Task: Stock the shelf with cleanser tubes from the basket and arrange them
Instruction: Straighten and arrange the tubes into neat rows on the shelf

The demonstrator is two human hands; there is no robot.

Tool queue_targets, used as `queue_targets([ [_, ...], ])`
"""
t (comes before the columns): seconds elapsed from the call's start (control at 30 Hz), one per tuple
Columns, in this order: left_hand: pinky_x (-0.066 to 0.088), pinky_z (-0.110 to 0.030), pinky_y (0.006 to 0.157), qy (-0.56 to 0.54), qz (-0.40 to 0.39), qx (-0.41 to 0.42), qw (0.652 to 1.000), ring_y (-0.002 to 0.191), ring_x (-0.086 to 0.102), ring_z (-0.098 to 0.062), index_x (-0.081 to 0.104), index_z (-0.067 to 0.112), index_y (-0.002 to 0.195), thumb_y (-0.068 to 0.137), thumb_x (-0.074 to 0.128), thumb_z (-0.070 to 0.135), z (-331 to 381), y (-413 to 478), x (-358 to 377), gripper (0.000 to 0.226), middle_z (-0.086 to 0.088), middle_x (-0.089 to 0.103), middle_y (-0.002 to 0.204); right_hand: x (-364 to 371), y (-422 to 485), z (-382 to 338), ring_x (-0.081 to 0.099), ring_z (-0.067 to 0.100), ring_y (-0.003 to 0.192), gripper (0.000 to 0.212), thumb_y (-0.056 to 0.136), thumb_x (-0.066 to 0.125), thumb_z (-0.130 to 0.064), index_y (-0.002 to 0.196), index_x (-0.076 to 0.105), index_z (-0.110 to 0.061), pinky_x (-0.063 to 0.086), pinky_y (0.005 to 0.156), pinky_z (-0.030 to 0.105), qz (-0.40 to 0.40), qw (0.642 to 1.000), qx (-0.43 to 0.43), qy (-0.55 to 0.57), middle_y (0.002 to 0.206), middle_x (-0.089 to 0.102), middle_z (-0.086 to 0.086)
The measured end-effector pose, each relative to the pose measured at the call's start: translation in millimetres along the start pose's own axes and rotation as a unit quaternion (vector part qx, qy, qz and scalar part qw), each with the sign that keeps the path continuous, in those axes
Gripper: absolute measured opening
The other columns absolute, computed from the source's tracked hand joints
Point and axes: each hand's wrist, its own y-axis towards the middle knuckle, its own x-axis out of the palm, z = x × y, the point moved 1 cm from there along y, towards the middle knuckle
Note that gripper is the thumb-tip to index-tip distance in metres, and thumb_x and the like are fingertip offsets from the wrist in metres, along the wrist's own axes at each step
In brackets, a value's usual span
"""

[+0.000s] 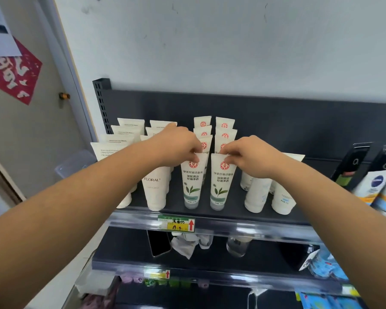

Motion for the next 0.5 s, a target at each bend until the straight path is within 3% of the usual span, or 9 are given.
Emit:
queue_targets([
  [0.27,0.028,-0.028,0.072,-0.065,-0.023,0.021,0.997,0.083,0.053,-0.013,0.068,0.022,0.099,0.094,0.057,0.039,1.7,-0.9,-2.1,0.021,0.008,0.065,0.087,-2.9,-3.6,3.8,0.056,0.003,0.082,0.021,0.095,0.059,-0.023,0.113,0.069,-0.025,0.039,0.077,0.022,-0.016,1.0,-0.003,0.021,0.098,0.067,-0.014],
  [0.5,0.034,-0.023,0.062,-0.104,-0.045,0.016,0.993,0.069,0.049,-0.003,0.069,0.025,0.103,0.093,0.059,0.037,2.0,-2.9,-3.5,0.019,0.015,0.056,0.073,-3.0,-7.1,-0.2,0.058,0.007,0.09,0.022,0.095,0.059,-0.023,0.115,0.069,-0.025,0.042,0.08,0.023,-0.032,0.999,-0.004,0.032,0.102,0.068,-0.012],
])
